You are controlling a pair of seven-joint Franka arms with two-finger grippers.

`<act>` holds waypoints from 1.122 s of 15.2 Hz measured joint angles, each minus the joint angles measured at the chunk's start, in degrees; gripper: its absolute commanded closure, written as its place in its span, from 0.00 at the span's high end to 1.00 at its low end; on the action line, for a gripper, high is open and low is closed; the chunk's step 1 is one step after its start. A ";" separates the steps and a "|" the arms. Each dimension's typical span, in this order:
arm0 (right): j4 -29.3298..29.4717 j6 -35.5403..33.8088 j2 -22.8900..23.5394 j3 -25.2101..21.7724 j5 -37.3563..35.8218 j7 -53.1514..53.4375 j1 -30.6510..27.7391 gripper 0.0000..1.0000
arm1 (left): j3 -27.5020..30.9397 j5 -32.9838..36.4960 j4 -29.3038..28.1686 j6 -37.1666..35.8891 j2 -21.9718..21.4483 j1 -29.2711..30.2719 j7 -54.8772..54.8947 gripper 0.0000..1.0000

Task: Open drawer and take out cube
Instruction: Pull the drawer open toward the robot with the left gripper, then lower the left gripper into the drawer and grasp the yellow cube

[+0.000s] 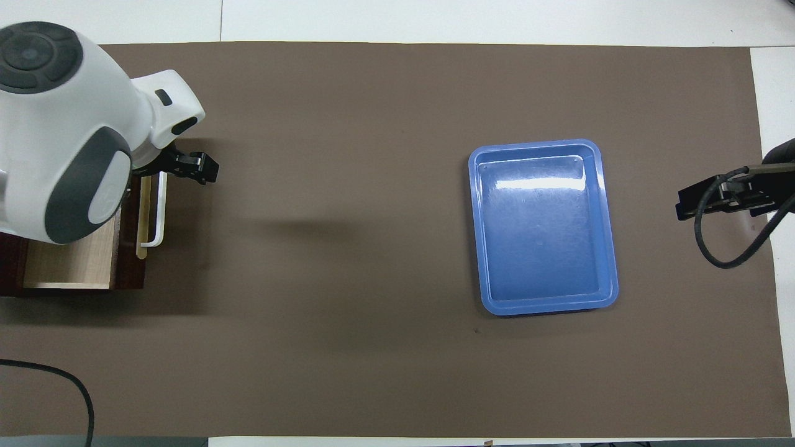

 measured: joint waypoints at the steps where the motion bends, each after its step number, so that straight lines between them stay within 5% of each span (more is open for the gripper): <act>1: 0.00 0.00 0.00 0.00 0.00 0.00 0.00 1.00 | 0.98 -1.09 1.12 -1.02 -0.47 0.23 -0.79 1.00; 7: 0.00 0.00 0.00 0.00 0.00 0.00 0.00 1.00 | 3.42 -5.81 2.68 -2.43 -2.68 7.50 -9.88 1.00; 17: 0.00 0.00 0.00 0.00 0.00 0.00 0.00 1.00 | 3.58 -5.89 -1.52 1.11 -2.98 12.31 -61.52 1.00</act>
